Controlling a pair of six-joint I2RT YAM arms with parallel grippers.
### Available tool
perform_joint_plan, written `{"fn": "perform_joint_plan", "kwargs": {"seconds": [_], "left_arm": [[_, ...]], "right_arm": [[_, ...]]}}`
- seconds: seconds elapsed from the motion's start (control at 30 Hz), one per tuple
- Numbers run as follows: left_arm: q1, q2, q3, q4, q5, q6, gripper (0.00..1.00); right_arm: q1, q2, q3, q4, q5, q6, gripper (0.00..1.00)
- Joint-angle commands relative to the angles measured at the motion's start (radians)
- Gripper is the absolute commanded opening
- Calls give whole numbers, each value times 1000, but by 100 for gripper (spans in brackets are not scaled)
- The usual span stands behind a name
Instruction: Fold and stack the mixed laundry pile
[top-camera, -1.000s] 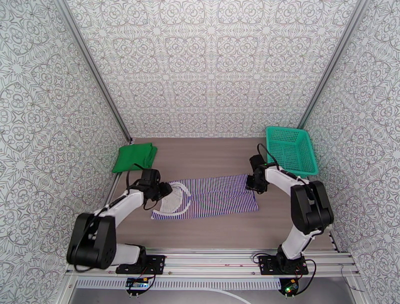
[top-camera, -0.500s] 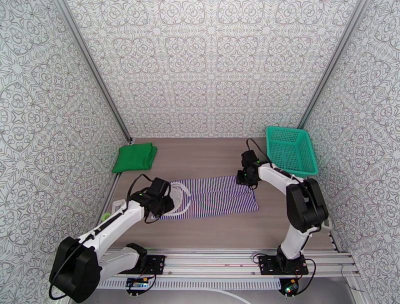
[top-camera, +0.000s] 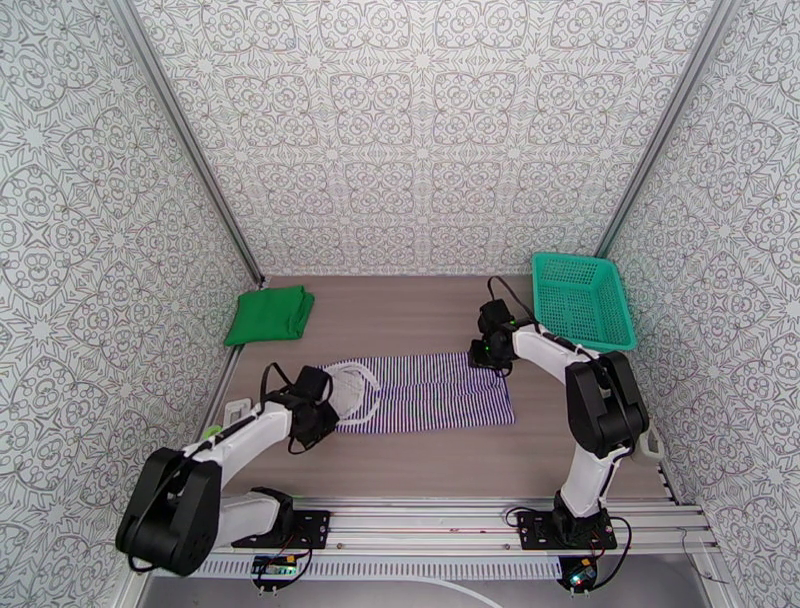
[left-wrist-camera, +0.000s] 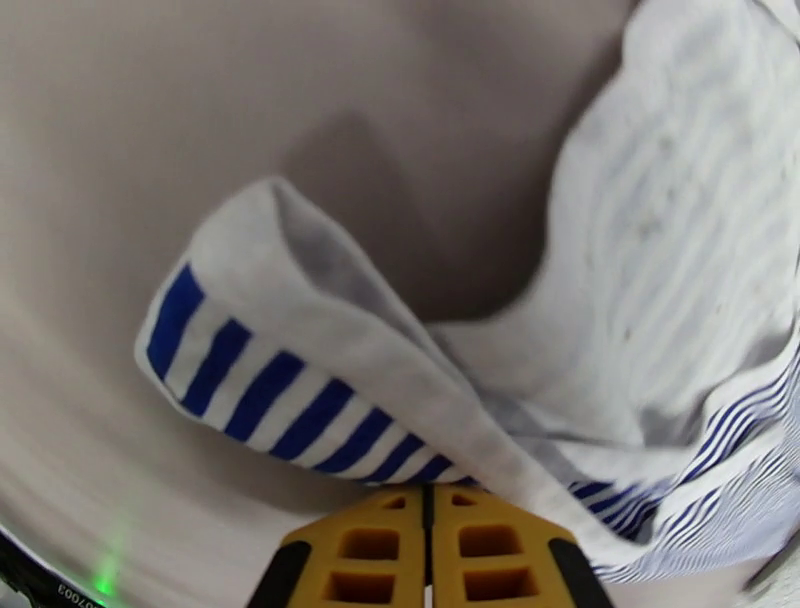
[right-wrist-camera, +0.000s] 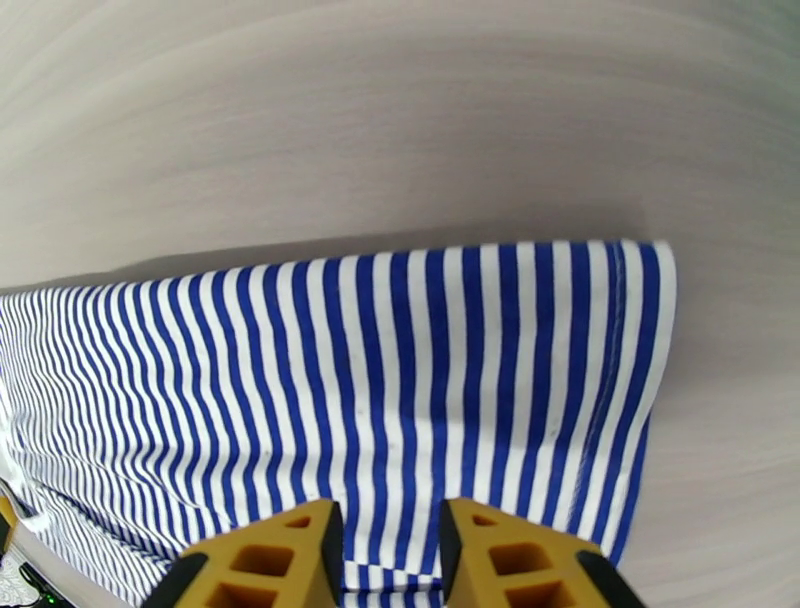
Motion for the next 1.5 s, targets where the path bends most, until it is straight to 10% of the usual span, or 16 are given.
{"fn": "perform_joint_plan", "kwargs": {"seconds": [0.0, 0.83, 1.13, 1.47], "left_arm": [[75, 139, 40, 155, -41, 88, 5], [130, 1033, 1147, 163, 129, 145, 7], [102, 1155, 1342, 143, 129, 179, 8], [92, 1073, 1390, 48, 115, 279, 19]], "right_arm": [[-7, 18, 36, -16, 33, -1, 33], [42, -163, -328, -8, -32, 203, 29], [250, -282, -459, 18, -57, 365, 29], [228, -351, -288, -163, 29, 190, 32]]}}
